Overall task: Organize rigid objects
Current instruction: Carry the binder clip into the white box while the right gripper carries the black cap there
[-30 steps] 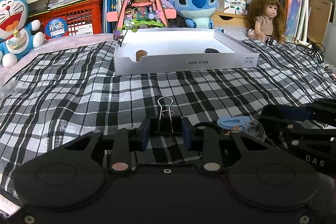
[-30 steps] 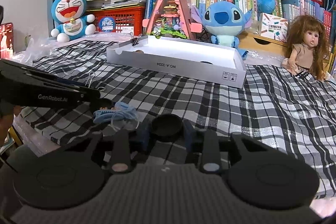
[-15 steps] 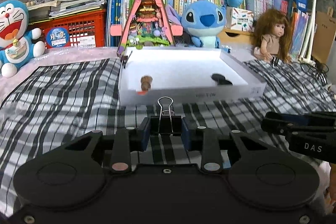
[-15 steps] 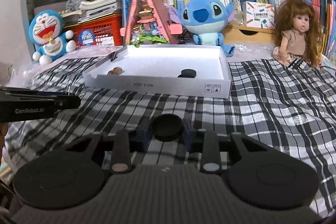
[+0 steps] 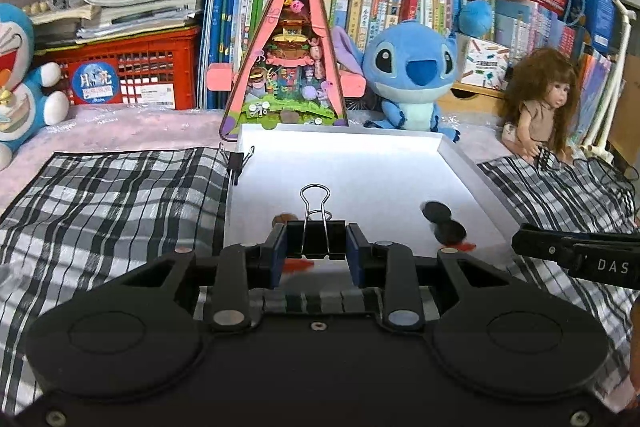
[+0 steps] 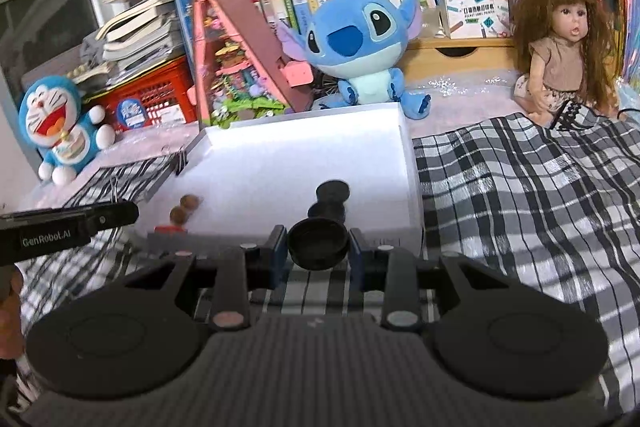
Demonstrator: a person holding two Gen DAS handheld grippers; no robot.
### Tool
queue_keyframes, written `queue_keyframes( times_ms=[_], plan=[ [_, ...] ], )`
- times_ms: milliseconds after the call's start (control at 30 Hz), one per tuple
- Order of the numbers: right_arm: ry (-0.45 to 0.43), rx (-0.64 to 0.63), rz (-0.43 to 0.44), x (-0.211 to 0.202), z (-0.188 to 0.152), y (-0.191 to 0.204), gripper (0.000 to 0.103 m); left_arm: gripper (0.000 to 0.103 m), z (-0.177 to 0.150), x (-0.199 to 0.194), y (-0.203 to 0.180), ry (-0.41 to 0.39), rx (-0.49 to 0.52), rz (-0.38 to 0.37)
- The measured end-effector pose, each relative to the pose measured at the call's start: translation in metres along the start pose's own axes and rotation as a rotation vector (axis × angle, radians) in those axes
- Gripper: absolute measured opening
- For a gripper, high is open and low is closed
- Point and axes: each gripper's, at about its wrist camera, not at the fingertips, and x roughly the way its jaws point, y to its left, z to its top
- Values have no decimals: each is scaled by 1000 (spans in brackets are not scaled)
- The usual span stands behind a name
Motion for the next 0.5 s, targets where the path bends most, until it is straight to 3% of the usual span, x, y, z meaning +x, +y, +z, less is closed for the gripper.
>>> queue_keyframes(
  times_ms=[233, 500],
  plan=[
    [66, 84, 22, 34, 34, -11, 38, 29, 34, 51, 13, 73, -66, 3],
    [121, 78, -9, 75, 59, -11, 38, 29, 37, 99, 19, 135, -61, 68]
  ],
)
